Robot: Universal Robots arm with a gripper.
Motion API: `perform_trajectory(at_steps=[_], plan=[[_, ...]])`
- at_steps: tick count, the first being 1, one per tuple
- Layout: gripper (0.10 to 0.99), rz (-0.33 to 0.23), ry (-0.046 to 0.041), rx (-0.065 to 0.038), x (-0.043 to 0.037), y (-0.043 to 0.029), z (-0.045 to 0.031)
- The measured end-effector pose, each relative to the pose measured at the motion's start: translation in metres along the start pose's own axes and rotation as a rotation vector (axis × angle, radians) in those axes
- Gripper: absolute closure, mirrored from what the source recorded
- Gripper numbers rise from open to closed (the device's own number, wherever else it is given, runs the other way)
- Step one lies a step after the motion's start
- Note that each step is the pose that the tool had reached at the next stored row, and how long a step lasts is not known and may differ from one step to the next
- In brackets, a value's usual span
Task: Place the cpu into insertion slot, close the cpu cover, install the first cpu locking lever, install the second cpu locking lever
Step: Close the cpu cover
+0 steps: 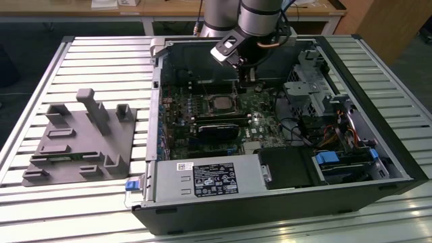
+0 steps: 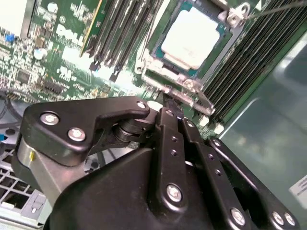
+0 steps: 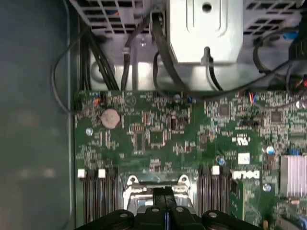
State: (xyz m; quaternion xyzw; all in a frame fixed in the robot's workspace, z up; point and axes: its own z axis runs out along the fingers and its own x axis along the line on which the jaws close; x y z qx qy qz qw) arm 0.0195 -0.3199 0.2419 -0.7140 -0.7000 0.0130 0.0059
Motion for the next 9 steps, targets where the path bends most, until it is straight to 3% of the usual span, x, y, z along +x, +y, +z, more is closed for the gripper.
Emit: perform_trajectory(at_steps=[6,9], plan=[[0.98,0.0,0.0004,-0.008,-0.0002,-0.0116,0.0003],[0.98,0.0,0.001,-0.024,-0.0005,-0.0168,0.0012]])
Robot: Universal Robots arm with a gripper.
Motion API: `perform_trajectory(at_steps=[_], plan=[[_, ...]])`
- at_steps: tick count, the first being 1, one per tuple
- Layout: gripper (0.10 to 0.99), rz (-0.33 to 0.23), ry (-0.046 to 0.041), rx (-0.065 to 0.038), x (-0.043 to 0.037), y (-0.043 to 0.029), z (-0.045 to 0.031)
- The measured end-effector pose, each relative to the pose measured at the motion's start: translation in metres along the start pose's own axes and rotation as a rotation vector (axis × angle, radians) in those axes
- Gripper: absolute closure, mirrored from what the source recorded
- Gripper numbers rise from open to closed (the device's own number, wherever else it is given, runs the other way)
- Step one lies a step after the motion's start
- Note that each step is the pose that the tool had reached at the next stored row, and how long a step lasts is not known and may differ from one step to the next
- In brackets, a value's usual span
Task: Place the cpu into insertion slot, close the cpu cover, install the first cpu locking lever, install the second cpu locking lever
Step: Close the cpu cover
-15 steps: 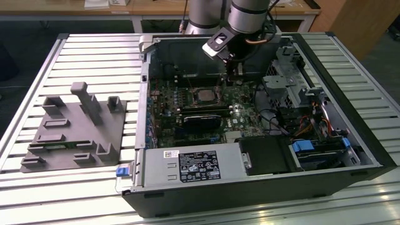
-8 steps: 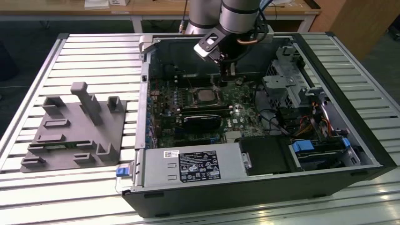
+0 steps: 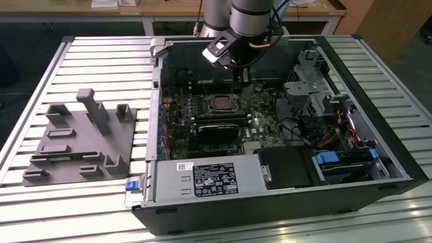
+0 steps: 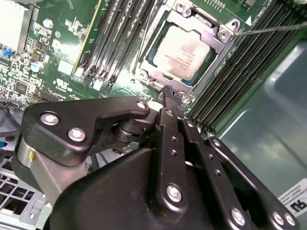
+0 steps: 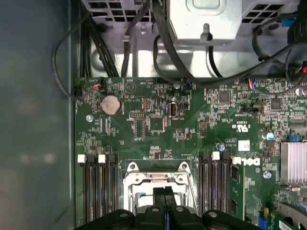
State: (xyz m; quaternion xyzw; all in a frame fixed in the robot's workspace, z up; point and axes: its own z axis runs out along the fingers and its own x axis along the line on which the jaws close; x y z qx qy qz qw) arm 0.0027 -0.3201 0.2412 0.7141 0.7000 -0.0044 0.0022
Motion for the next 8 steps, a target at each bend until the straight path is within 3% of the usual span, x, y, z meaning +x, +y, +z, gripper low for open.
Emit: perform_trajectory(at_steps=[4,8], plan=[[0.98,0.0,0.0025,-0.03,-0.0007,-0.0096,0.0019],[0.98,0.001,0.005,-0.041,-0.0031,-0.0192,0.0042]])
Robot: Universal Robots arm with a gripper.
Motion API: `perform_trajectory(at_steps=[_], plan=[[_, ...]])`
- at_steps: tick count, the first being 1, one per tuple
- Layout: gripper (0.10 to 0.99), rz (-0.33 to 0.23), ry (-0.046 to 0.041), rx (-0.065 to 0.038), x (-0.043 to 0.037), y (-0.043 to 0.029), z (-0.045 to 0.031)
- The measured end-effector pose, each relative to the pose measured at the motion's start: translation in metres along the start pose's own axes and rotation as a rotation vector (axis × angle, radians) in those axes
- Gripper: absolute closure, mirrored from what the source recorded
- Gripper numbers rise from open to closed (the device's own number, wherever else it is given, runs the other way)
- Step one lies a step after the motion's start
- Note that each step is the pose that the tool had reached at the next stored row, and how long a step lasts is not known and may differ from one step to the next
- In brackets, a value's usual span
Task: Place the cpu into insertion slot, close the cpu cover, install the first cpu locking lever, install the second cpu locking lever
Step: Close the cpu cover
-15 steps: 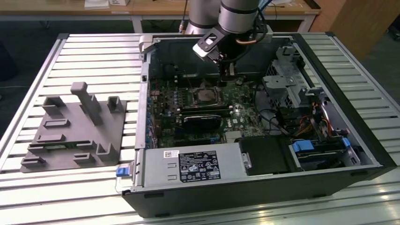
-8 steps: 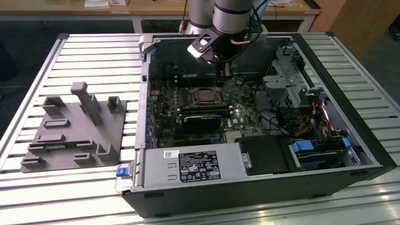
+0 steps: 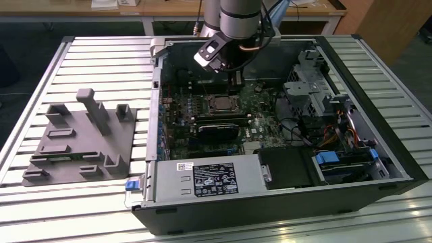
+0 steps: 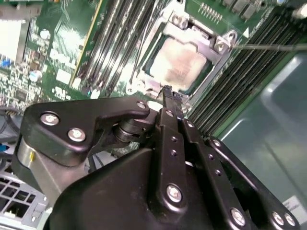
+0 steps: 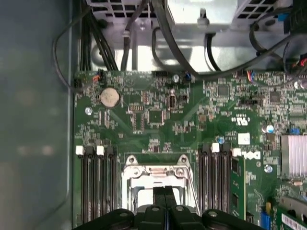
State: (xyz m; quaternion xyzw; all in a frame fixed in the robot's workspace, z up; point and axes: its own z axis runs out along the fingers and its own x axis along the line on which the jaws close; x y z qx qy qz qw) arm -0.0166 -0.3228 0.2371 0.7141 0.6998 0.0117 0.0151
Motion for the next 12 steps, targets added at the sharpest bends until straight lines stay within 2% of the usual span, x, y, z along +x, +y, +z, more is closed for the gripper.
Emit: perform_trajectory(at_steps=[4,12], plan=[[0.98,0.0,0.0001,-0.001,-0.0024,-0.0071,0.0028],[0.98,0.0,0.0007,-0.001,-0.0087,-0.0148,0.0094]])
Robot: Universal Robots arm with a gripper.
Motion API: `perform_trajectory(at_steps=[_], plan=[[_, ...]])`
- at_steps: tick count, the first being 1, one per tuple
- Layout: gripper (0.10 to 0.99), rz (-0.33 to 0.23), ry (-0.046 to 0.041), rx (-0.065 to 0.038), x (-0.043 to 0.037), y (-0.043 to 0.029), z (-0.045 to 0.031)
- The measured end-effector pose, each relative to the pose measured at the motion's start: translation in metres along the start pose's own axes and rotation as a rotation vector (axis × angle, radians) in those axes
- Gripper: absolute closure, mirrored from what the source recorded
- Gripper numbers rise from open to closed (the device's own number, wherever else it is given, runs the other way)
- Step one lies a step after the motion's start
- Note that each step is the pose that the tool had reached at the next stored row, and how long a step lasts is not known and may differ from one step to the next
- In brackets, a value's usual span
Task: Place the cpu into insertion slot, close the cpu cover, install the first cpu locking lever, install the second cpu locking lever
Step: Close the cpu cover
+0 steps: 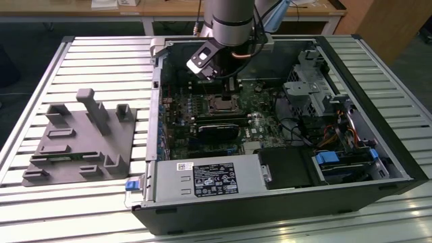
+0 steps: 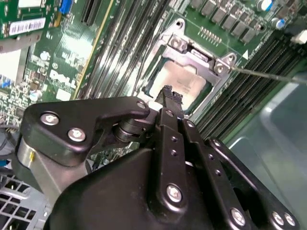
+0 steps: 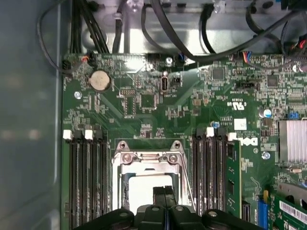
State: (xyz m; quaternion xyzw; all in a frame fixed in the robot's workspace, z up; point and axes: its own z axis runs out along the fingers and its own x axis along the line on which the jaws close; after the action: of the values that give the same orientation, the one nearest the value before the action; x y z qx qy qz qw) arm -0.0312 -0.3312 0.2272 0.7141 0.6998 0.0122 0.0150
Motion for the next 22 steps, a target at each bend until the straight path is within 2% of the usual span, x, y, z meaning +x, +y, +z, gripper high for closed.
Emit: perform_trajectory(at_steps=[3,9,22], plan=[[0.98,0.0,0.001,0.0,-0.001,-0.0033,0.0019],[0.98,-0.004,0.0009,0.0,-0.001,-0.0036,0.0019],[0.98,-0.23,0.0097,-0.001,-0.001,-0.0037,0.0023]])
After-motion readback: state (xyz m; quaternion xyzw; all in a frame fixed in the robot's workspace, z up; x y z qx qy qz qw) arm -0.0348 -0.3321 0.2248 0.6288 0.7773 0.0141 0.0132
